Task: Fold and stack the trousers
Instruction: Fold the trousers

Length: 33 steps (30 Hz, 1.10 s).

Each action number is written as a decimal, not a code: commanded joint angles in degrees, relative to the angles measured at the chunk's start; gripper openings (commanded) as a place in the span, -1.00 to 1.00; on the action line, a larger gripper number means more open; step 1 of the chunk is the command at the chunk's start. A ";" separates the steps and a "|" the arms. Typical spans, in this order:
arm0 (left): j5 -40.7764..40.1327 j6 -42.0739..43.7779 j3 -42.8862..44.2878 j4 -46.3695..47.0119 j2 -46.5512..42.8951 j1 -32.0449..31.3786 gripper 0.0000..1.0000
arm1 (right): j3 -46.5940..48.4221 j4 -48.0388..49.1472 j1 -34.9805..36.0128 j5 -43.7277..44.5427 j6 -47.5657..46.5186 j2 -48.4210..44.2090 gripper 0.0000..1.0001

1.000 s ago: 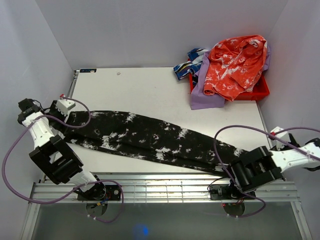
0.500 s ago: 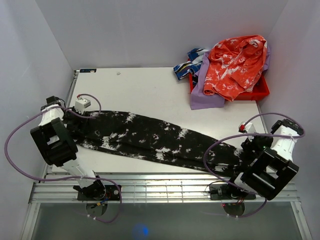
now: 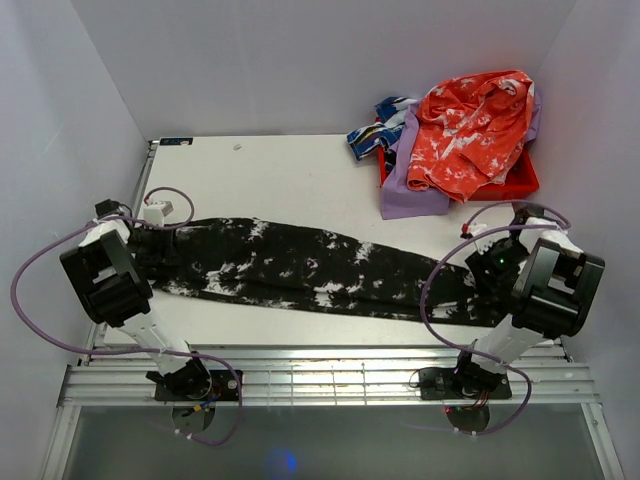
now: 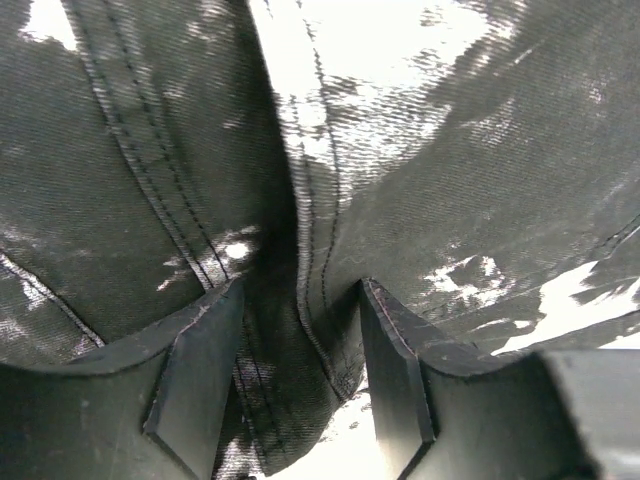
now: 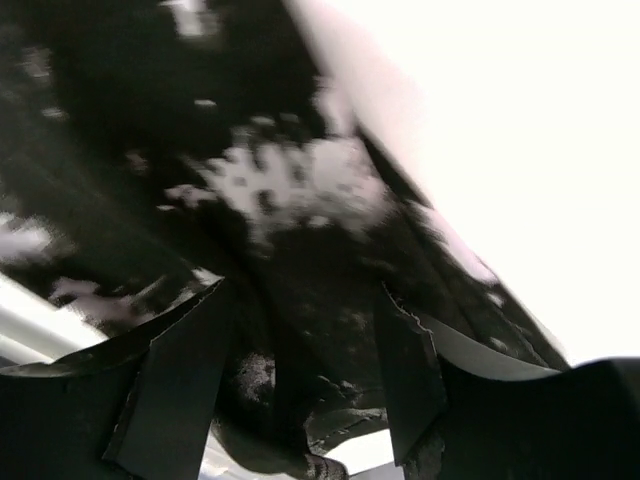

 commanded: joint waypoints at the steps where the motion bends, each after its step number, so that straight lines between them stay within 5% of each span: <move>1: -5.70 -6.27 1.19 5.03 3.57 1.11 0.22 | 10.05 11.15 2.30 0.16 6.94 5.23 0.26; 6: -2.99 -6.11 5.14 2.15 3.39 1.82 0.27 | 21.39 5.45 3.27 -4.32 9.75 9.20 0.27; 10: 2.19 0.37 5.50 -0.75 -0.20 1.99 0.41 | 23.51 2.89 2.31 -7.84 13.86 3.76 0.41; 14: 3.26 3.57 3.49 -1.20 -6.00 1.99 0.46 | 26.06 -0.09 -2.77 -10.04 22.74 -0.38 0.33; 19: 3.35 4.27 1.46 -1.03 -8.82 2.00 0.48 | 22.30 -8.00 -11.31 -9.96 27.85 1.19 0.33; 27: 4.93 4.10 -2.32 0.38 -11.64 1.99 0.51 | 16.58 -5.82 -22.75 -15.12 33.92 3.66 0.41; 33: 3.79 4.01 -3.38 0.38 -12.34 1.99 0.52 | 13.67 1.83 -22.31 -16.98 37.17 5.76 0.08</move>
